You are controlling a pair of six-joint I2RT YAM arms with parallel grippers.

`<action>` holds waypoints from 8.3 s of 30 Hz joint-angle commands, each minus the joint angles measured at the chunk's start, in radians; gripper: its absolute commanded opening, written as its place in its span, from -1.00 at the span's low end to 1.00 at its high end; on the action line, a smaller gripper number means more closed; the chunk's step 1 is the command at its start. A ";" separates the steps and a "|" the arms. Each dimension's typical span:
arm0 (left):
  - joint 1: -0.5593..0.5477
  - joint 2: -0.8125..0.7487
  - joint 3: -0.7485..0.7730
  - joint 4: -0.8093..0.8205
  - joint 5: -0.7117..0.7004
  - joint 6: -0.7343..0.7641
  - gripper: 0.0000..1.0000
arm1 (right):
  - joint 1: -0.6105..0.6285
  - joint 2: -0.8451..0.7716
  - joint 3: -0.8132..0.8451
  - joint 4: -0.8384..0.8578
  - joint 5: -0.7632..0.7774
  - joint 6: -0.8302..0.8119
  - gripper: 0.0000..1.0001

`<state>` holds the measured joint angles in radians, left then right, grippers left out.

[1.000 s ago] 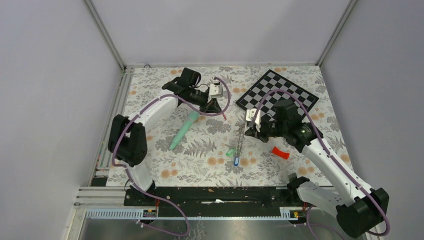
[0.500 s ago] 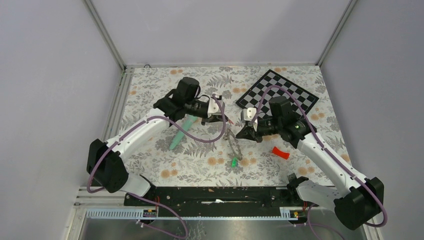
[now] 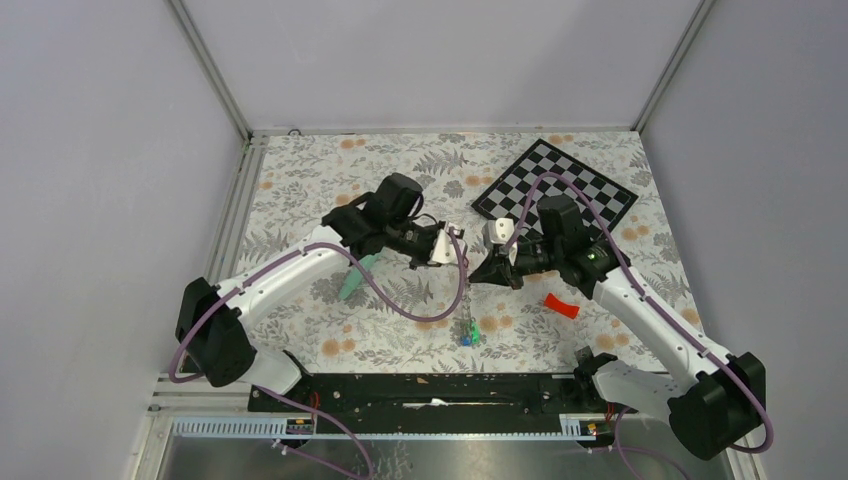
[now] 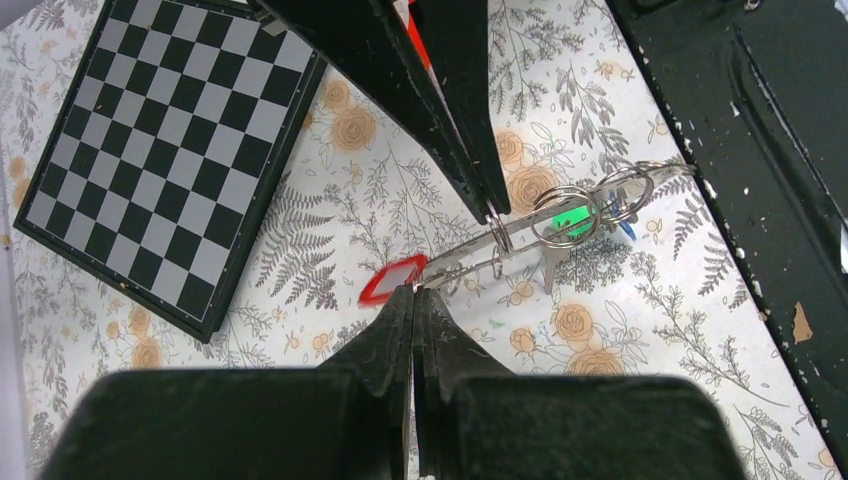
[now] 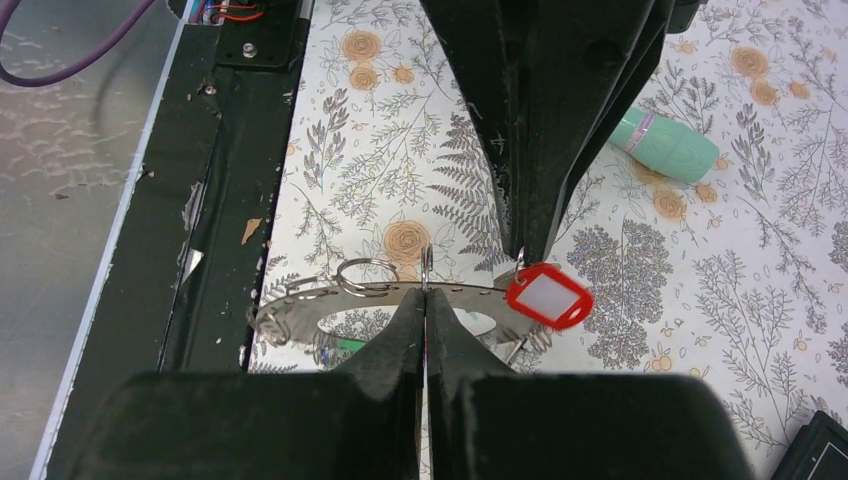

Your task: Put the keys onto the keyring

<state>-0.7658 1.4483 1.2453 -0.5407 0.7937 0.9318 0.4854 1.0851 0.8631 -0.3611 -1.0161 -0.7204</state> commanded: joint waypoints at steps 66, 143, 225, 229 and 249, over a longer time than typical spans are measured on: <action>-0.155 -0.041 0.055 -0.148 -0.251 0.193 -1.00 | 0.013 0.081 -0.027 0.144 -0.037 0.123 -1.00; -0.153 -0.097 -0.021 -0.228 -0.257 0.345 -1.00 | -0.024 0.105 -0.020 0.194 -0.009 0.217 -1.00; -0.089 -0.019 -0.036 0.099 -0.230 0.019 -1.00 | 0.074 -0.064 -0.098 0.037 0.240 -0.313 -1.00; -0.089 -0.033 -0.067 0.132 -0.309 0.048 -1.00 | 0.074 -0.056 -0.097 0.041 0.230 -0.304 -1.00; -0.085 -0.088 -0.195 0.149 -0.202 0.197 -1.00 | 0.050 -0.016 -0.093 0.092 0.137 -0.192 -1.00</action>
<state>-0.8623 1.4010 1.0710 -0.4110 0.5488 1.0637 0.5468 1.0695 0.7513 -0.3286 -0.8082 -0.9455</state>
